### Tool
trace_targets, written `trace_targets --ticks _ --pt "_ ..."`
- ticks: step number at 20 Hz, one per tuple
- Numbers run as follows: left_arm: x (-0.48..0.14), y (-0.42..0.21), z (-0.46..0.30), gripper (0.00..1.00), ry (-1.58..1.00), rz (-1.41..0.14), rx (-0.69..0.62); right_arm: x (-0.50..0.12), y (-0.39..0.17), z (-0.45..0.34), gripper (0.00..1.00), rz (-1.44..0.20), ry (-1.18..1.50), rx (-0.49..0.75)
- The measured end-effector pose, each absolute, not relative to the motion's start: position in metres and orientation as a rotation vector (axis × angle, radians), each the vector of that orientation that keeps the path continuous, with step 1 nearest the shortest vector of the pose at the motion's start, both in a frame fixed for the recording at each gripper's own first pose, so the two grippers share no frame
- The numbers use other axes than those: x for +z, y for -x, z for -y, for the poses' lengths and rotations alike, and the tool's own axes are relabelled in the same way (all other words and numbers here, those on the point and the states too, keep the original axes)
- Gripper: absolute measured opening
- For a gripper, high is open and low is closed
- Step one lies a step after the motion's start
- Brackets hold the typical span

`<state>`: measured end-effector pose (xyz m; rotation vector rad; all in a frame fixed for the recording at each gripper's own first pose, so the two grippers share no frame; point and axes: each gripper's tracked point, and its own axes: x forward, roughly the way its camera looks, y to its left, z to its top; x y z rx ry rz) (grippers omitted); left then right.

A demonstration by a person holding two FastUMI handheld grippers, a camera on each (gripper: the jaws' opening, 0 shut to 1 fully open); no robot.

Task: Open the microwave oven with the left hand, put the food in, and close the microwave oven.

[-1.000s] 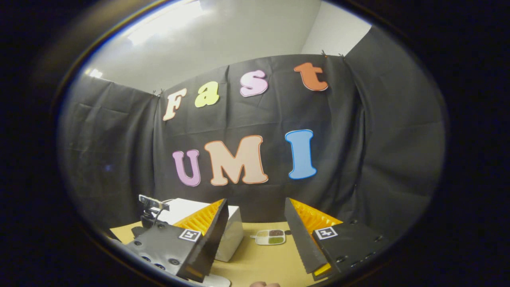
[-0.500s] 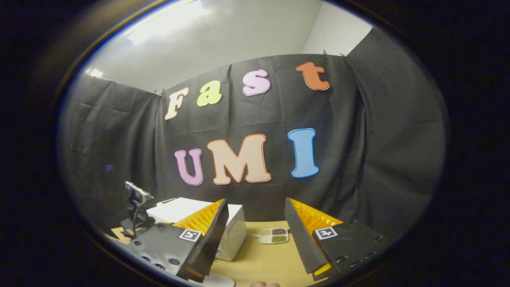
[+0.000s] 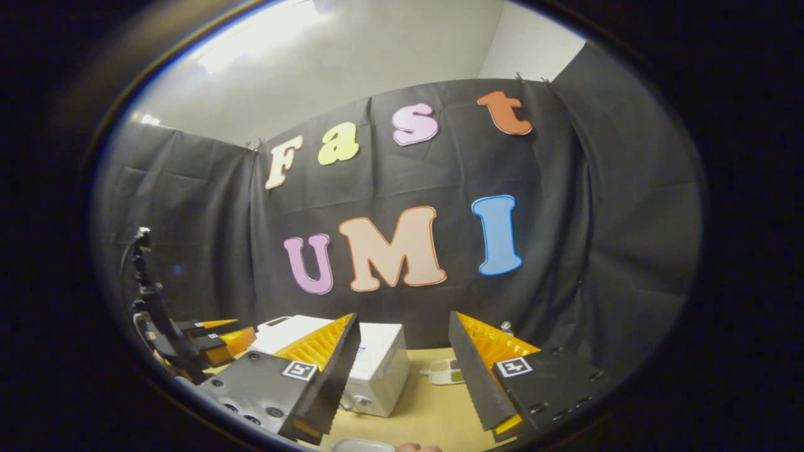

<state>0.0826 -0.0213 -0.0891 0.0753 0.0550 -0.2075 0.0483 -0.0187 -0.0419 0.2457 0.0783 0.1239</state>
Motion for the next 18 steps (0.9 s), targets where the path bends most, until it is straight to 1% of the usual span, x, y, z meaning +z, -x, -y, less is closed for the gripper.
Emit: trace_targets --ticks 2,3,14,15,17,18 --pt "-0.079 -0.079 0.004 0.99 -0.12 -0.053 -0.194 -0.039 -0.051 0.005 0.82 -0.073 -0.253 0.13" --pt "-0.078 -0.079 -0.004 0.96 -0.129 -0.046 -0.184 -0.037 -0.053 -0.002 0.82 -0.07 -0.254 0.132" --pt "-0.023 -0.067 -0.06 0.96 -0.025 -0.018 -0.151 -0.025 -0.064 -0.057 0.82 -0.059 -0.24 0.138" --pt "-0.016 -0.068 -0.065 0.97 -0.015 -0.011 -0.147 -0.023 -0.063 -0.059 0.87 -0.055 -0.235 0.135" --pt "-0.001 -0.071 -0.071 0.97 -0.015 0.015 -0.141 -0.02 -0.063 -0.061 0.87 -0.048 -0.219 0.124" --pt "0.006 -0.071 -0.073 0.96 -0.022 0.026 -0.141 -0.019 -0.064 -0.061 0.82 -0.046 -0.213 0.117"
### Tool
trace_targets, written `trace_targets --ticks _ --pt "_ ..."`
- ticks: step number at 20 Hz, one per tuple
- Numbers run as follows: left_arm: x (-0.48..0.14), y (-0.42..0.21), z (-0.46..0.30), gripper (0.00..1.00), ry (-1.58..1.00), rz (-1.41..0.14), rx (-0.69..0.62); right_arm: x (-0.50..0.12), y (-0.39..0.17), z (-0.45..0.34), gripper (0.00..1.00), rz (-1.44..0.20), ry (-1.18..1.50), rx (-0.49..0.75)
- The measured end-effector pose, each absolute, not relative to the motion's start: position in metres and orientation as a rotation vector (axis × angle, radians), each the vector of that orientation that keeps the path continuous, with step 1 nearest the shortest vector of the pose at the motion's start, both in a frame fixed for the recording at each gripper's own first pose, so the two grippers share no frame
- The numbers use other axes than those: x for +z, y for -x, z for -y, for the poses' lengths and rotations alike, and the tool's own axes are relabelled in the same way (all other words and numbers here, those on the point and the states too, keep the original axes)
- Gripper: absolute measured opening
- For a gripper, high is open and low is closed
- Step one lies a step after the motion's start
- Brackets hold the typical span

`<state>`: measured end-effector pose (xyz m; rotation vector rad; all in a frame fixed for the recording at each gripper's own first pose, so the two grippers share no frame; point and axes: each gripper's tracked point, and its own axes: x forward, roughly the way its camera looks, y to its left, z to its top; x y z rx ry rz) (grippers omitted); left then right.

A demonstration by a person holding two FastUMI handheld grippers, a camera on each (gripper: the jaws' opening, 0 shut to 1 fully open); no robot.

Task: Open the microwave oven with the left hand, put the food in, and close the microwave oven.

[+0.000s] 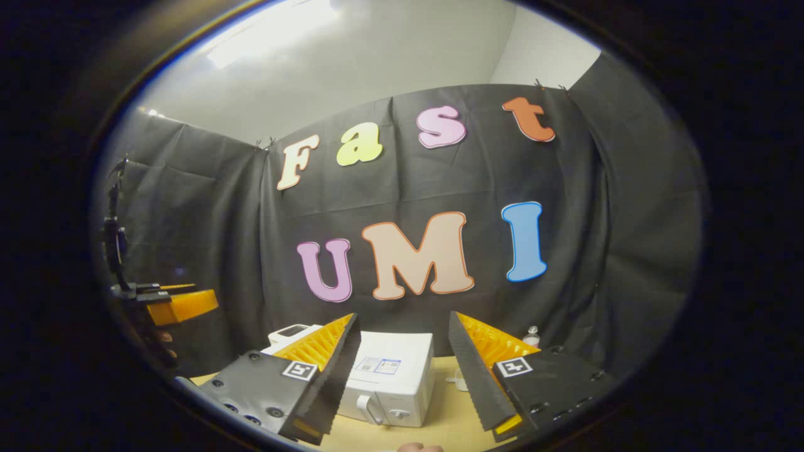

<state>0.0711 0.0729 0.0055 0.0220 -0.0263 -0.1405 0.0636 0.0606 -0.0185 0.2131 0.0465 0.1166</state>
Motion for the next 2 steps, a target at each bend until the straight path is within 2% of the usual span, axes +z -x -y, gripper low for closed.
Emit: trace_targets --ticks 2 --pt "0.0154 -0.071 -0.0695 0.95 -0.023 0.046 -0.156 -0.0148 -0.0639 -0.0612 0.82 -0.042 -0.209 0.106"
